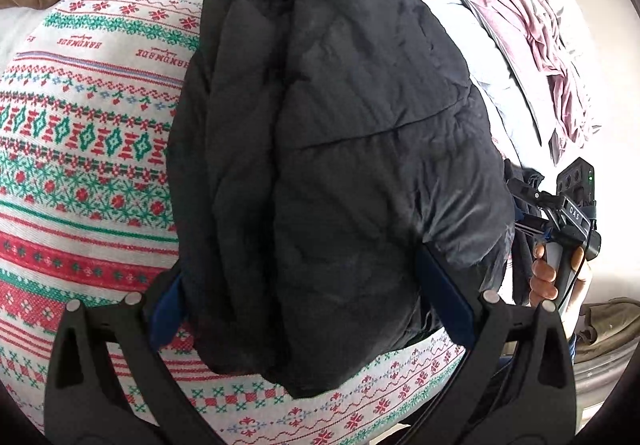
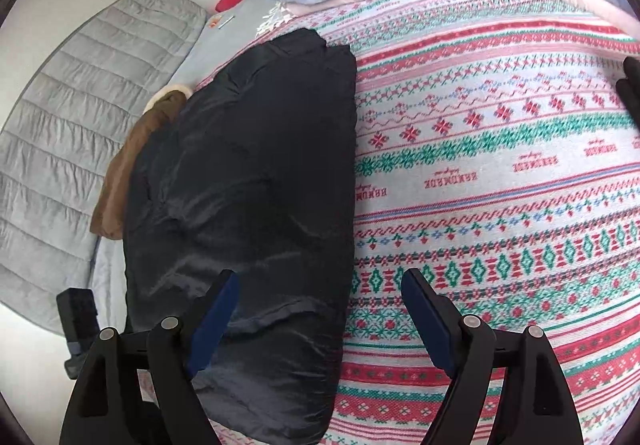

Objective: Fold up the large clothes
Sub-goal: 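Lower the folded jacket onto the blanket with the right tool and release, then grasp the folded black jacket bundle with both tools from opposite sides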

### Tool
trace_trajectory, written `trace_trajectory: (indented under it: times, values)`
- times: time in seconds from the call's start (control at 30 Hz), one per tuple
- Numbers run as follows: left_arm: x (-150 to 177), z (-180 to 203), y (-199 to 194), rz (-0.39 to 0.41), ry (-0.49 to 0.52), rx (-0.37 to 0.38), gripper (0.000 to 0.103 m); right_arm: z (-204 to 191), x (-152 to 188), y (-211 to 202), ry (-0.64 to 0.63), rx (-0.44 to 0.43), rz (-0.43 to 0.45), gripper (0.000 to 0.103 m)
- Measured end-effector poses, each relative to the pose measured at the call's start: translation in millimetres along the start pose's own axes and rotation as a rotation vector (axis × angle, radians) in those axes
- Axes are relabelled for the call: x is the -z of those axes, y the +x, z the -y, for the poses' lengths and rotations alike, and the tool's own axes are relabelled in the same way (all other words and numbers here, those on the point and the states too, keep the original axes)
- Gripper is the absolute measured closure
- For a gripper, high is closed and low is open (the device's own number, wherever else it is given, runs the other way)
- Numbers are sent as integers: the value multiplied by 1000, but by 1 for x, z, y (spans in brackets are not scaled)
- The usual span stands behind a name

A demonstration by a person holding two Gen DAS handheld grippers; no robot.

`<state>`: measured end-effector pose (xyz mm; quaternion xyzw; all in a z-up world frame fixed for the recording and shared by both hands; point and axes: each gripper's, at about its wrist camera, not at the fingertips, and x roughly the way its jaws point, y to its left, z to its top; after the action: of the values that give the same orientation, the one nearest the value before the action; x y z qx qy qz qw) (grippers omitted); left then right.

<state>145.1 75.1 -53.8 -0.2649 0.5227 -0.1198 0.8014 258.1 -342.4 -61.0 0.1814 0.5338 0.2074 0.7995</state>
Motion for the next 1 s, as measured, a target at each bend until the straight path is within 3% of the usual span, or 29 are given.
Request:
trace_trajectory:
  times: [0.17, 0.6, 1.0]
  values:
    - [1, 6, 3, 14, 0, -9, 1, 3, 2, 15, 44, -28, -37, 19]
    - [2, 8, 4, 24, 0, -18, 5, 26, -8, 41, 260, -234, -28, 19]
    - [3, 10, 3, 29, 7, -22, 17, 18, -21, 69, 277, -271, -24, 13]
